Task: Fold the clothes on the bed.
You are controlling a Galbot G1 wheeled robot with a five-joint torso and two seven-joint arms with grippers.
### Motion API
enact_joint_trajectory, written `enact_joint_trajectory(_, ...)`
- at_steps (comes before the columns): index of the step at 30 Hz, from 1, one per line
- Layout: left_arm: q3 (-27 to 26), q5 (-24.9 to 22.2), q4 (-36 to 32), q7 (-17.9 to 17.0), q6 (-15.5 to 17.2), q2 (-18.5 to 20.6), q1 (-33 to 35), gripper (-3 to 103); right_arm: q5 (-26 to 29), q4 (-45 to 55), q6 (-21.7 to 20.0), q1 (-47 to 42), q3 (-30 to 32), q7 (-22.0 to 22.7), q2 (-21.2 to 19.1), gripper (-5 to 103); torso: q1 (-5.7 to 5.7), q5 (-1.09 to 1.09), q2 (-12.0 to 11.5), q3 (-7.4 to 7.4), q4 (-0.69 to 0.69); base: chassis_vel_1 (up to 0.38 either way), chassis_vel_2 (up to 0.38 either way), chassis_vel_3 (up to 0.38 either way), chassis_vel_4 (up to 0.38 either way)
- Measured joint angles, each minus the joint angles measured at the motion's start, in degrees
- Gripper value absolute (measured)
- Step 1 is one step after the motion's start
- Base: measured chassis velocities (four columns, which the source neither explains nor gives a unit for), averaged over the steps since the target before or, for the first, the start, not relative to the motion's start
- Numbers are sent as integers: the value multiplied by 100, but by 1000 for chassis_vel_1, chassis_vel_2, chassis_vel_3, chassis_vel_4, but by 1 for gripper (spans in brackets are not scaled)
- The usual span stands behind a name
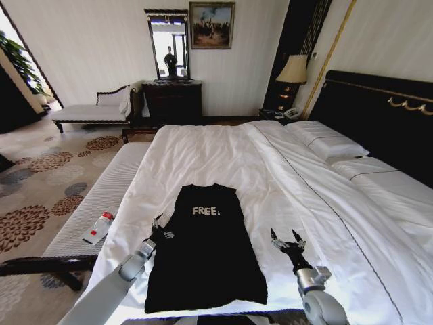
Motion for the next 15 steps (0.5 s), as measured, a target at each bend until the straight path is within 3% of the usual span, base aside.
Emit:
enact_joint_trajectory(8, -425, -238, 10, -300, -13, -334, 172, 100, -1, -1, 8, 8, -12, -10, 4, 100, 0, -1, 0, 0, 0, 0, 0, 0, 0)
enact_joint_trajectory(15, -659, -357, 73, -361, -70, -387, 261, 100, 4, -1, 12, 2, -2, -16, -6, 100, 0, -1, 0, -1, 0, 0, 0, 0, 0)
